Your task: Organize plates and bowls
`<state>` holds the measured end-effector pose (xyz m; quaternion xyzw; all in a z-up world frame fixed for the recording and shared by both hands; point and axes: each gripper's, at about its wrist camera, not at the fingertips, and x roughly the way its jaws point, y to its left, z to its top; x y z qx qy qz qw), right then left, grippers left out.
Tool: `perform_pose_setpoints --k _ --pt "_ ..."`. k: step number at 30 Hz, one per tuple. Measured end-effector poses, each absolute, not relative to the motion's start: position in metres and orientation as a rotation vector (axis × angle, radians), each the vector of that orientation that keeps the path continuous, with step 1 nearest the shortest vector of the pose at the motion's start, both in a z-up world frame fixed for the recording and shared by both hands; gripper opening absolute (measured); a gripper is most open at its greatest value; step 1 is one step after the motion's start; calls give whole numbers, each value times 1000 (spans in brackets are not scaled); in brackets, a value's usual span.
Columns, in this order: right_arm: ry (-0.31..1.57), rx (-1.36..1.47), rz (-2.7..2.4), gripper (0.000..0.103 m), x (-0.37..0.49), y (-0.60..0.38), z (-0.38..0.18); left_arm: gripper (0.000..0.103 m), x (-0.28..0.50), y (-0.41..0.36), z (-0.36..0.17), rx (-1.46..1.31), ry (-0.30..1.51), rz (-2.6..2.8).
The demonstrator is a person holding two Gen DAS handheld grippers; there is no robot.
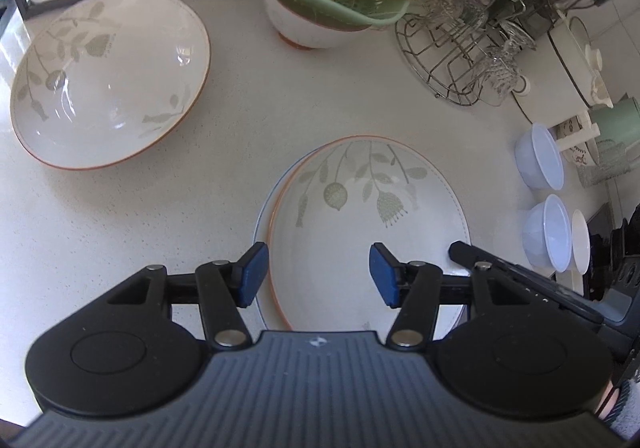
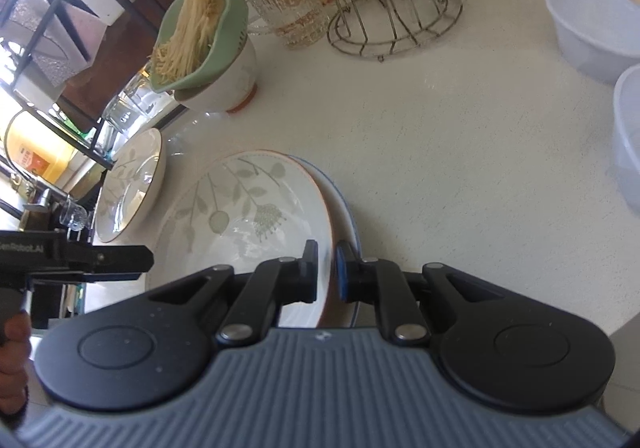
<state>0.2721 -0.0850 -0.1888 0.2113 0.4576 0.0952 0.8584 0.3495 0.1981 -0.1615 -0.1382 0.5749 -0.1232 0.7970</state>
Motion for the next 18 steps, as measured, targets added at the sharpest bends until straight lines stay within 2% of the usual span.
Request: perform_pose_setpoints --k 7,18 --pt "880 423 180 13 260 -92 -166 62 340 176 -136 -159 1132 -278" --pt "718 362 197 14 240 -103 -108 62 323 142 -86 -128 979 -325"
